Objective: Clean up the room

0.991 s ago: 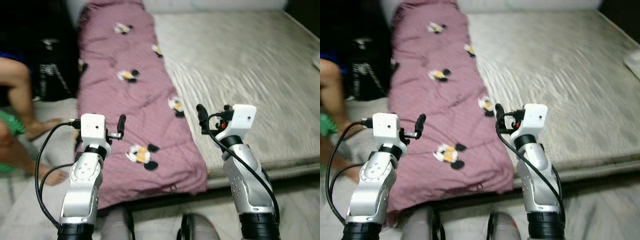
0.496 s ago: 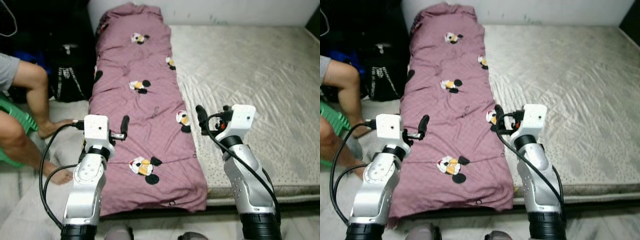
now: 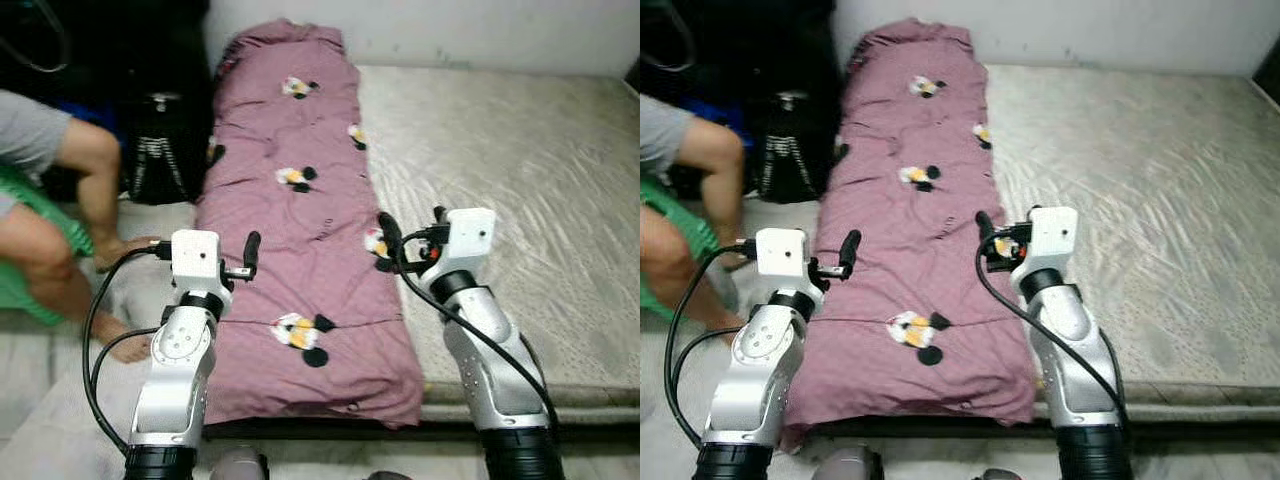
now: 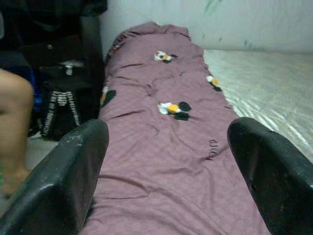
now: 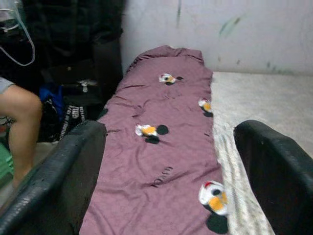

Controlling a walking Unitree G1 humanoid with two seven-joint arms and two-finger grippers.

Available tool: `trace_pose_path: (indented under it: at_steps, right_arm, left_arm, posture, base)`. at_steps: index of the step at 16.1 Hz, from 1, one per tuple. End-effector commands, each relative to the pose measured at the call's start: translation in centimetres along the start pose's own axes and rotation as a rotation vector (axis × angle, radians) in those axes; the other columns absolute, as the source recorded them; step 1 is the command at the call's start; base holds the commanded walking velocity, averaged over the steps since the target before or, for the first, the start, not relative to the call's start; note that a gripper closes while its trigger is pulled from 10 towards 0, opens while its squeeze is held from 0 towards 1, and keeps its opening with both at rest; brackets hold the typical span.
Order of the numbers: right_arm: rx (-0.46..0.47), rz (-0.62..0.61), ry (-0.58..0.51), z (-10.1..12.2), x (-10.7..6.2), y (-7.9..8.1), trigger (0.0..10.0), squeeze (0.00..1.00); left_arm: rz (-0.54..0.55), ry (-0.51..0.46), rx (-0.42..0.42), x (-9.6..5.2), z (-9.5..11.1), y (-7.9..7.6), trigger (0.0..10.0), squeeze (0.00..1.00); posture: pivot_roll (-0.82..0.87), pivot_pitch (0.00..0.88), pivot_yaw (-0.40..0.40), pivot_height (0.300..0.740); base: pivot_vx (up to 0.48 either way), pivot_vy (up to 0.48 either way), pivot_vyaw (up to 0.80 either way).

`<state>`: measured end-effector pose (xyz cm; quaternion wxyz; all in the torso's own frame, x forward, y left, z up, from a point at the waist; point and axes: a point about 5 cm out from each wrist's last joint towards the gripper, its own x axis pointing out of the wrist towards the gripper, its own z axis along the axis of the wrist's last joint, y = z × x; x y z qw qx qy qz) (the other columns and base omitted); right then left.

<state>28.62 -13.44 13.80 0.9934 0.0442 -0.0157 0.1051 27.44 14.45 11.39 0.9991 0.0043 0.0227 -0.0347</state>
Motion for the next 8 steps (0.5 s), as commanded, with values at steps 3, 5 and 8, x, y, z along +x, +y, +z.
trace_pose_path:
  at_steps: [3, 5, 8]
  right_arm:
    - [0.003, -0.002, -0.027, 0.53, 0.09, 0.23, 10.0, 0.00]
    - [0.001, -0.004, -0.026, 0.45, 0.03, 0.26, 10.0, 0.00]
    - [-0.031, 0.005, -0.034, 0.49, -0.02, 0.36, 10.0, 0.00]
  left_arm:
    - [0.020, 0.002, 0.008, 0.09, -0.01, 0.46, 10.0, 0.00]
    - [0.028, -0.012, 0.024, 0.07, 0.14, 0.54, 10.0, 0.00]
    - [0.041, -0.024, 0.010, -0.04, 0.22, 0.61, 10.0, 0.00]
  posture:
    - [-0.05, 0.000, -0.028, 0.740]
    - [-0.05, 0.000, -0.027, 0.740]
    - [-0.05, 0.000, -0.028, 0.740]
  base:
    - [0.000, 0.480, 0.00]
    - [0.000, 0.240, 0.00]
    - [0.000, 0.000, 0.53]
